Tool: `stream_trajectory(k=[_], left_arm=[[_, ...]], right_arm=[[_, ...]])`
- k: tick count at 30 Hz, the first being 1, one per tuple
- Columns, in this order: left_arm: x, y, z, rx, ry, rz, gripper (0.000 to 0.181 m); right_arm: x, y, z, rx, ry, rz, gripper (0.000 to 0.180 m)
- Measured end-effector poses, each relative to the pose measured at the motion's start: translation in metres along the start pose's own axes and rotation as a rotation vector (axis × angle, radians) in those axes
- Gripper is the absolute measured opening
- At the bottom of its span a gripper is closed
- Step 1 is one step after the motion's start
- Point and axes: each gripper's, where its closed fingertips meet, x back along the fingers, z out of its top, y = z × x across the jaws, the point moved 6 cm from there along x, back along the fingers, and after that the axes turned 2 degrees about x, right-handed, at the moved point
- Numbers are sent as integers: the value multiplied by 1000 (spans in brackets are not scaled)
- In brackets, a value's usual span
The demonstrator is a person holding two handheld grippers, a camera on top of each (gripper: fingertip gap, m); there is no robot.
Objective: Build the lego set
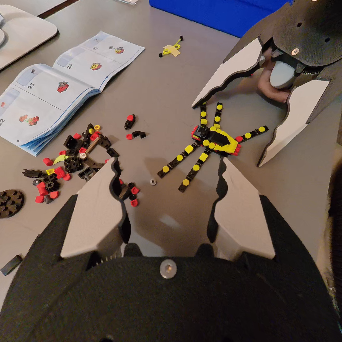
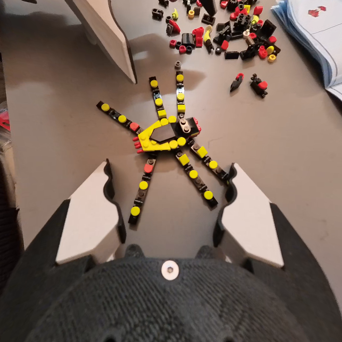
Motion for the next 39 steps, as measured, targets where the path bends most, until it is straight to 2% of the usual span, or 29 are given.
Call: stream_trajectory(k=[8, 12, 18, 23, 26, 30, 36, 39], left_arm=[[4, -3, 6, 3, 39, 30, 102], [5, -4, 9, 8, 56, 45, 102], [8, -5, 19, 20, 113, 100, 99], [12, 4, 30, 85, 205, 162, 89], [12, 24, 32, 93, 254, 116, 78], [1, 42, 31, 68, 242, 28, 54], [-8, 35, 36, 124, 250, 9, 29], [-6, 32, 40, 137, 283, 2, 24]], right_arm=[[2, 1, 1, -15, 6, -1, 109], [12, 1, 5, -16, 37, -23, 112], [55, 11, 21, -95, 229, -149, 115], [99, 2, 5, -233, 369, -208, 112], [132, 0, -24, -289, 383, -328, 101], [165, 1, -69, -340, 314, -490, 72], [151, 6, -92, -381, 168, -467, 52], [145, 7, -104, -376, 66, -486, 41]])
